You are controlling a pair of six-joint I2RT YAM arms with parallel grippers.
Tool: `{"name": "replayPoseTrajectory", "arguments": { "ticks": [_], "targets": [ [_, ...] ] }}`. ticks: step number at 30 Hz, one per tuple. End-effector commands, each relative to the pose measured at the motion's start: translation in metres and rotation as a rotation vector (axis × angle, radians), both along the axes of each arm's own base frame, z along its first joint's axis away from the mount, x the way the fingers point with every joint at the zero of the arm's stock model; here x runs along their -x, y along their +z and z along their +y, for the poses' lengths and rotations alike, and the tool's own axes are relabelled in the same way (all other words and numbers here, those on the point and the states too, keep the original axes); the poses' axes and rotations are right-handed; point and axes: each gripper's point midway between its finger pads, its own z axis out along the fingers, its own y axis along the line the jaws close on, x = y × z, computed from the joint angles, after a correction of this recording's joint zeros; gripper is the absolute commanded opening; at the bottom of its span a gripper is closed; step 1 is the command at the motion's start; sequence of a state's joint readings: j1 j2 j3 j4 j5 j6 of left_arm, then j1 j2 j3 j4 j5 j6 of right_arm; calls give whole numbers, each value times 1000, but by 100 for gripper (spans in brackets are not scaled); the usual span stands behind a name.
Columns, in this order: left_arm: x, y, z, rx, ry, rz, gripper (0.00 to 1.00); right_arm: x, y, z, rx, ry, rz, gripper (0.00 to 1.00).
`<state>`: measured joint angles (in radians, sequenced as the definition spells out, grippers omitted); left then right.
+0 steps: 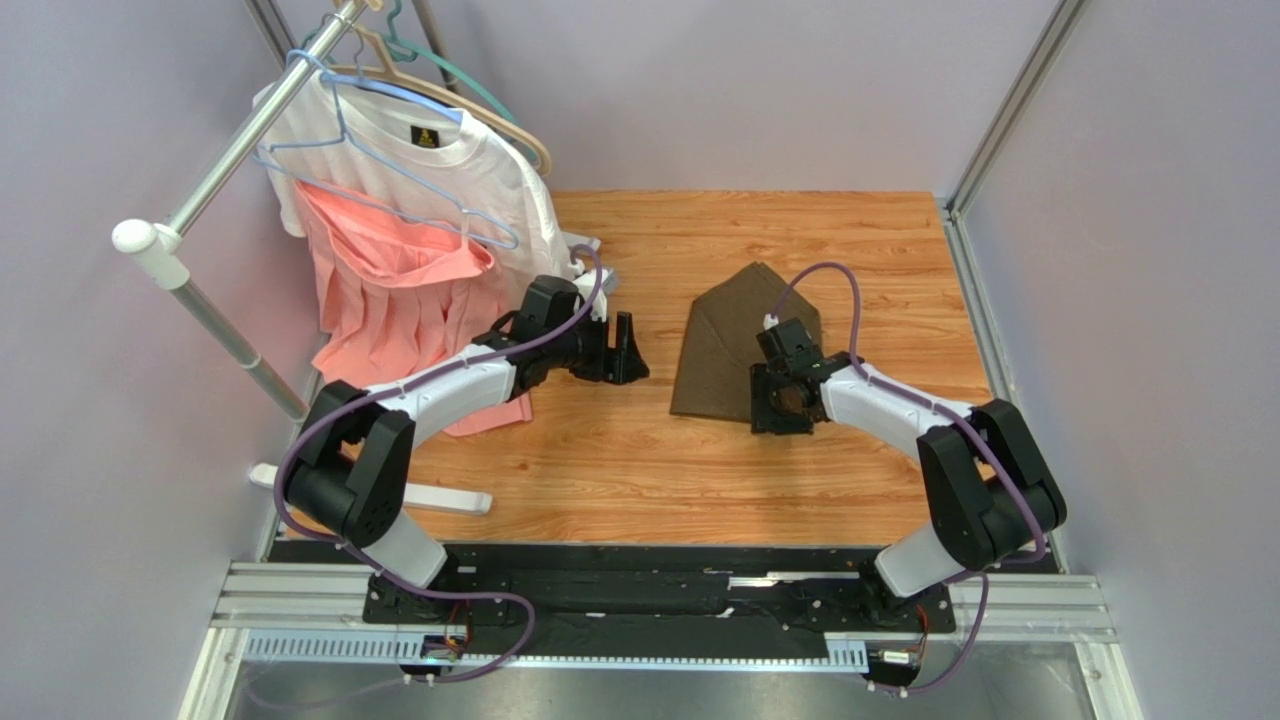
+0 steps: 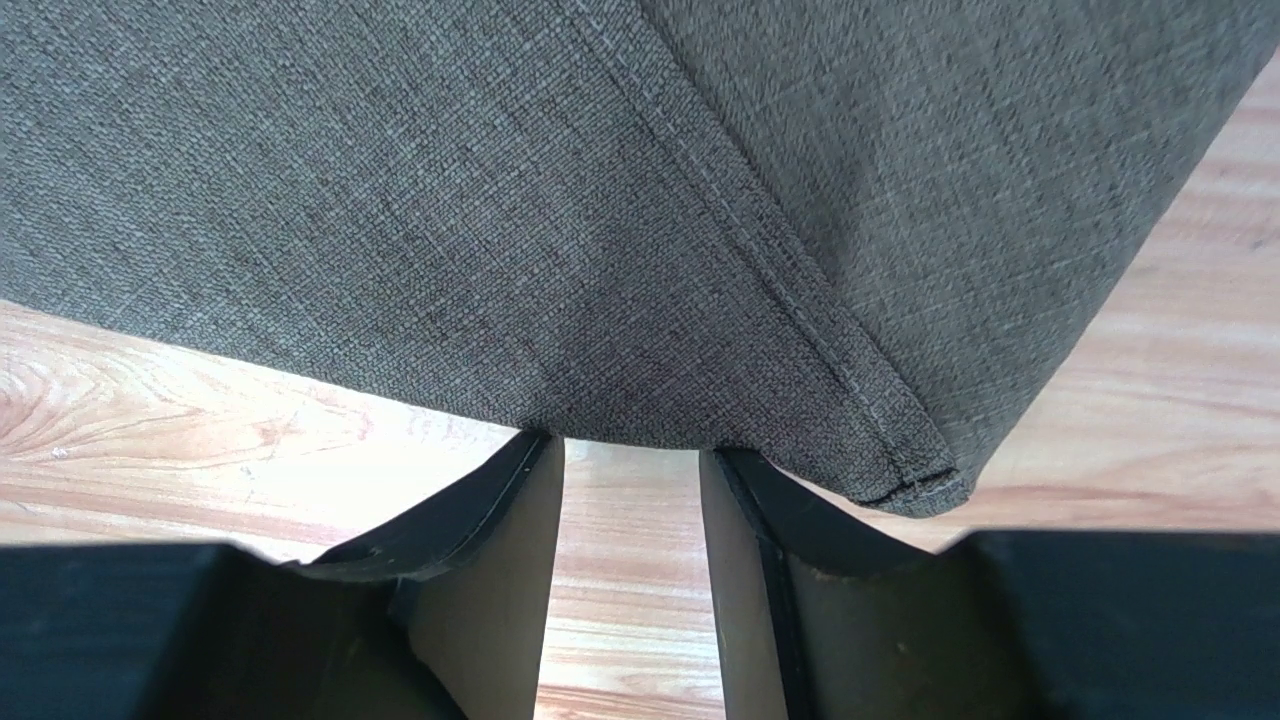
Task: Fold the napkin, place the utensils inside, and roll it up
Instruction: Fold the napkin, then roll the napkin with the utensil
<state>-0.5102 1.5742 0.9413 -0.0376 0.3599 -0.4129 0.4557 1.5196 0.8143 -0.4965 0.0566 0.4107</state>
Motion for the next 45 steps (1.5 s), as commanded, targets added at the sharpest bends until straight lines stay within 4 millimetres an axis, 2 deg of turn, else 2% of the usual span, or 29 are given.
{"name": "replayPoseTrajectory", "arguments": {
  "ticks": [1, 5, 8, 9, 12, 14, 15, 17, 18, 21, 22, 23, 24, 25, 26, 27, 28, 31, 32, 34, 39, 45],
  "targets": [
    [-7, 26, -2, 33, -15, -70, 75, -20, 11, 7, -26, 51, -79, 43],
    [-7, 25, -3, 34, -15, -69, 75, -12, 13, 17, -74, 100, -51, 43],
    [-7, 25, -3, 40, -17, -62, 75, 4, 22, 24, -136, 140, -4, 42],
    [-6, 25, -3, 42, -22, -62, 75, 16, 26, 31, -171, 180, 25, 42],
    [-5, 28, -1, 43, -21, -66, 75, 34, 52, 38, -205, 268, 10, 42],
    [-5, 30, 2, 42, -13, -74, 75, 35, 77, 40, -209, 307, -59, 42],
    [-5, 31, 3, 44, -8, -74, 75, 35, 82, 39, -183, 334, -85, 42],
    [-4, 35, 5, 57, -2, -79, 76, 27, 92, 38, -155, 359, -168, 43],
    [-6, 35, 10, 64, 11, -78, 76, 12, 101, 37, -132, 345, -260, 44],
    [-6, 39, 17, 97, 38, -63, 76, -7, 109, 45, -88, 384, -381, 47],
    [-5, 39, 19, 100, 46, -59, 76, -14, 110, 44, -18, 435, -435, 50],
    [-5, 42, 21, 104, 50, -65, 76, -18, 109, 47, 12, 455, -462, 60],
    [-5, 43, 22, 104, 54, -65, 77, -24, 112, 50, 41, 468, -490, 63],
    [-3, 44, 22, 109, 49, -64, 77, -28, 100, 50, 85, 504, -457, 63],
    [-3, 45, 23, 112, 47, -67, 77, -37, 104, 49, 123, 509, -469, 63],
    [-3, 44, 23, 114, 44, -63, 77, -41, 100, 43, 176, 516, -450, 63],
    [-2, 45, 24, 118, 45, -66, 77, -43, 85, 42, 208, 541, -401, 63],
    [-4, 50, 26, 133, 48, -91, 77, -43, 69, 46, 224, 588, -351, 62],
    [-3, 51, 27, 136, 48, -93, 77, -43, 62, 48, 227, 606, -338, 100],
    [-1, 53, 27, 148, 43, -96, 77, -44, 55, 51, 216, 624, -359, 100],
    [-2, 52, 28, 164, 38, -93, 77, -44, 61, 55, 217, 717, -413, 100],
    [-6, 51, 27, 192, 32, -78, 77, -33, 44, 53, 240, 852, -354, 97]
  ]
}}
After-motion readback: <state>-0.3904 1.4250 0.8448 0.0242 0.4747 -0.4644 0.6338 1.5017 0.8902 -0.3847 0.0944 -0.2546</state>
